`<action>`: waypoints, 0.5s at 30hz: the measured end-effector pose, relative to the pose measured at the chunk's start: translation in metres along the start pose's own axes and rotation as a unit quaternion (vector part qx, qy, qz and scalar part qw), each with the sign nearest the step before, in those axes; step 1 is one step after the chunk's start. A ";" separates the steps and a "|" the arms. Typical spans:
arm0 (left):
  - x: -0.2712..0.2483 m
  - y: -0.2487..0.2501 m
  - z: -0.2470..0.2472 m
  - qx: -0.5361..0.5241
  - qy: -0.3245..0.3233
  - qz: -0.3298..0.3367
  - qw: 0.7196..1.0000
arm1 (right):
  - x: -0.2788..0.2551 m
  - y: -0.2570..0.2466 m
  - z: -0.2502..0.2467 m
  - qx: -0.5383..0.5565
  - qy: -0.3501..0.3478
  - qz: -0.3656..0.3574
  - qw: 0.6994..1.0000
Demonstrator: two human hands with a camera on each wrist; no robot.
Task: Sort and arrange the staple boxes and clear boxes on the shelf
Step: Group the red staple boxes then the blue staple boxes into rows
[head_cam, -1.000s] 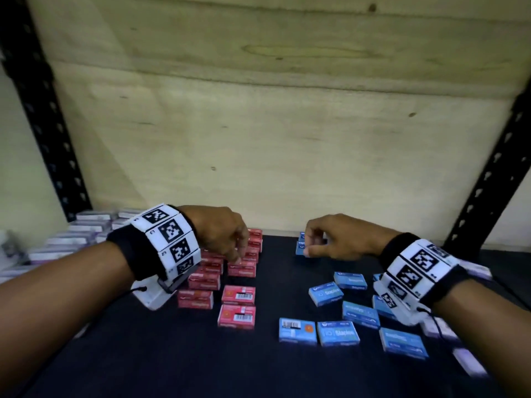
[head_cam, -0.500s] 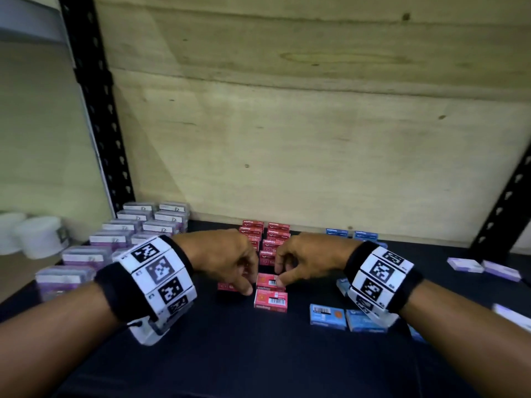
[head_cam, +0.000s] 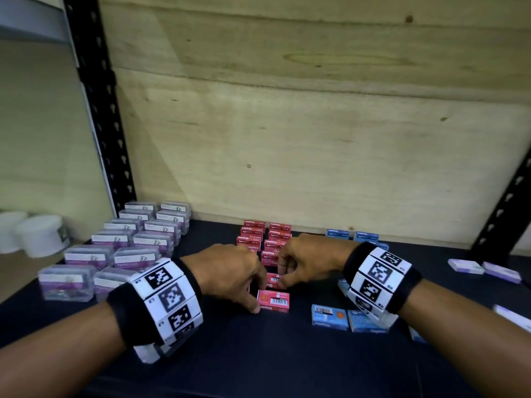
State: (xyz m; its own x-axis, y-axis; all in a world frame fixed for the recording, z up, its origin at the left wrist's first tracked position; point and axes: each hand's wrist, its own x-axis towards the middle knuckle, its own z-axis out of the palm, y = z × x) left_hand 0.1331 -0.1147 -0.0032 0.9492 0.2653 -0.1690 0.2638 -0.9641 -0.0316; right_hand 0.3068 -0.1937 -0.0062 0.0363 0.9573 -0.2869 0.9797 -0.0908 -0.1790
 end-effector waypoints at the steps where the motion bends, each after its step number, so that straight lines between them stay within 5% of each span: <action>1: 0.000 0.000 0.001 0.001 0.005 0.003 1.000 | 0.000 0.000 -0.001 -0.007 -0.001 -0.001 1.000; 15: 0.009 -0.011 0.004 -0.042 -0.028 0.021 0.998 | 0.003 0.012 -0.003 -0.025 0.015 -0.001 1.000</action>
State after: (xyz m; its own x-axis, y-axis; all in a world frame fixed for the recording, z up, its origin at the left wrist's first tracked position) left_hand 0.1376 -0.1017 -0.0085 0.9495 0.2209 -0.2226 0.2395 -0.9690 0.0600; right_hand 0.3195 -0.1907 -0.0065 0.0388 0.9654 -0.2579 0.9885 -0.0748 -0.1313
